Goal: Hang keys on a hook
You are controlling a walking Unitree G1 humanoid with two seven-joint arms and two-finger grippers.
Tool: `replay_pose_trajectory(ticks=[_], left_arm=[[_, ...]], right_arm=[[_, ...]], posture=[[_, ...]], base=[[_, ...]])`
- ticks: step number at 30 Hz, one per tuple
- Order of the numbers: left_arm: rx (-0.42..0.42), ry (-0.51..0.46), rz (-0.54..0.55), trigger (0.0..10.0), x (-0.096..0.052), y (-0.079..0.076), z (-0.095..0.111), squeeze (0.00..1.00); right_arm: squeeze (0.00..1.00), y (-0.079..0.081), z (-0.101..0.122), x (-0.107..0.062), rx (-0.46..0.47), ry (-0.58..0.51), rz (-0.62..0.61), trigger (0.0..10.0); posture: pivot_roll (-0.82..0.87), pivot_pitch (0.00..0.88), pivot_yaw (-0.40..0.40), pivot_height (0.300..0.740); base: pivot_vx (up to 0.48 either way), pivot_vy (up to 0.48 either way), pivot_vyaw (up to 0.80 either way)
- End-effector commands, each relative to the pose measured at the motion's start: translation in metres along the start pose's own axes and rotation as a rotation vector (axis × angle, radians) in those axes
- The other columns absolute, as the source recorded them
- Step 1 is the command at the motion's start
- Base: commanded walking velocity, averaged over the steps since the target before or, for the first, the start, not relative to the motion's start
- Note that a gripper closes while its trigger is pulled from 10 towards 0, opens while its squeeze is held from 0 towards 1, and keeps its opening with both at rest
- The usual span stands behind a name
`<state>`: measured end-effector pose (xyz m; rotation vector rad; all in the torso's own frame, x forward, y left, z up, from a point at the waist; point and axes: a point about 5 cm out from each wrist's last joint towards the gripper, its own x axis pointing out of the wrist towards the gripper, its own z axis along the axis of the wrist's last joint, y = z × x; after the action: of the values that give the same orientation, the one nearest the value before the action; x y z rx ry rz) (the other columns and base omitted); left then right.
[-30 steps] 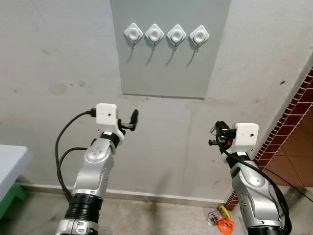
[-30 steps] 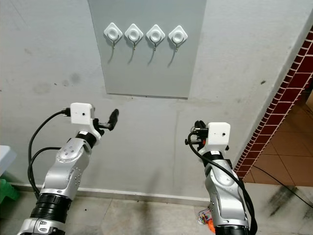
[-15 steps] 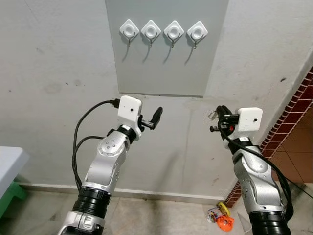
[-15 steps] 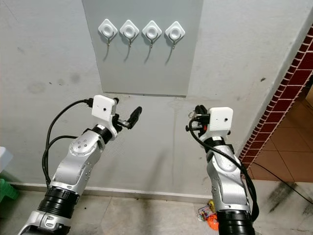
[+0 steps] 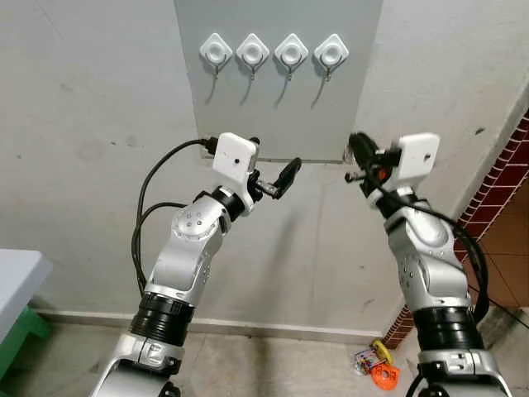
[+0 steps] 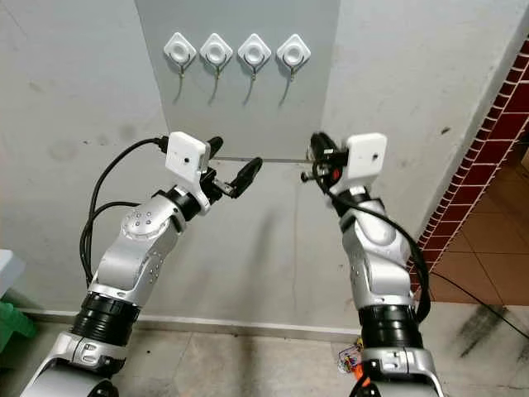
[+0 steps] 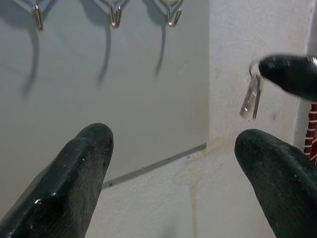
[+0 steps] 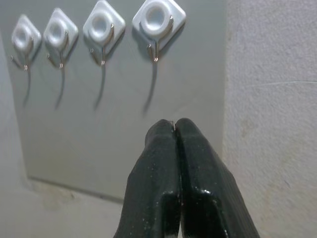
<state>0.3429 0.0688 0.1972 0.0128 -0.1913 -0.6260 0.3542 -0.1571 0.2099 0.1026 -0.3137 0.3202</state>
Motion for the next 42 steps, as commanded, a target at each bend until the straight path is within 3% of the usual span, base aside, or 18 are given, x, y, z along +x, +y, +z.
replay_pose_trajectory(ticks=[1, 3, 8, 16, 28, 42], left_arm=[[0.009, -0.008, 0.000, 10.0, 0.002, 0.004, 0.005, 0.00], [0.007, -0.013, -0.004, 10.0, 0.003, 0.005, 0.006, 0.00], [0.008, -0.013, -0.002, 10.0, 0.003, 0.005, 0.007, 0.00], [0.015, -0.021, -0.003, 10.0, 0.005, 0.006, 0.010, 0.00], [-0.002, -0.022, -0.003, 10.0, 0.005, -0.001, 0.008, 0.00], [-0.012, -0.018, 0.001, 10.0, 0.001, -0.005, 0.005, 0.00]], right_arm=[[0.00, 0.000, 0.004, 0.004, 0.019, -0.027, 0.009, 10.0], [0.00, -0.003, 0.009, 0.010, 0.078, -0.060, 0.021, 10.0], [0.00, -0.005, 0.011, 0.014, 0.099, -0.074, 0.022, 10.0], [0.00, -0.002, 0.019, 0.028, 0.210, -0.126, 0.047, 10.0], [0.00, 0.000, 0.038, 0.056, 0.192, -0.141, 0.092, 10.0], [0.00, -0.002, 0.054, 0.074, 0.171, -0.160, 0.105, 10.0]], posture=[[0.00, 0.000, 0.073, 0.740], [0.01, 0.000, 0.075, 0.740], [0.01, 0.000, 0.074, 0.740], [0.01, 0.000, 0.070, 0.740], [0.02, 0.000, 0.045, 0.740], [0.03, 0.000, 0.035, 0.740]], base=[[0.000, 0.000, 0.00], [0.000, 0.000, 0.00], [0.000, 0.000, 0.00], [0.000, 0.000, 0.00], [0.000, 0.000, 0.00], [0.000, 0.000, 0.00]])
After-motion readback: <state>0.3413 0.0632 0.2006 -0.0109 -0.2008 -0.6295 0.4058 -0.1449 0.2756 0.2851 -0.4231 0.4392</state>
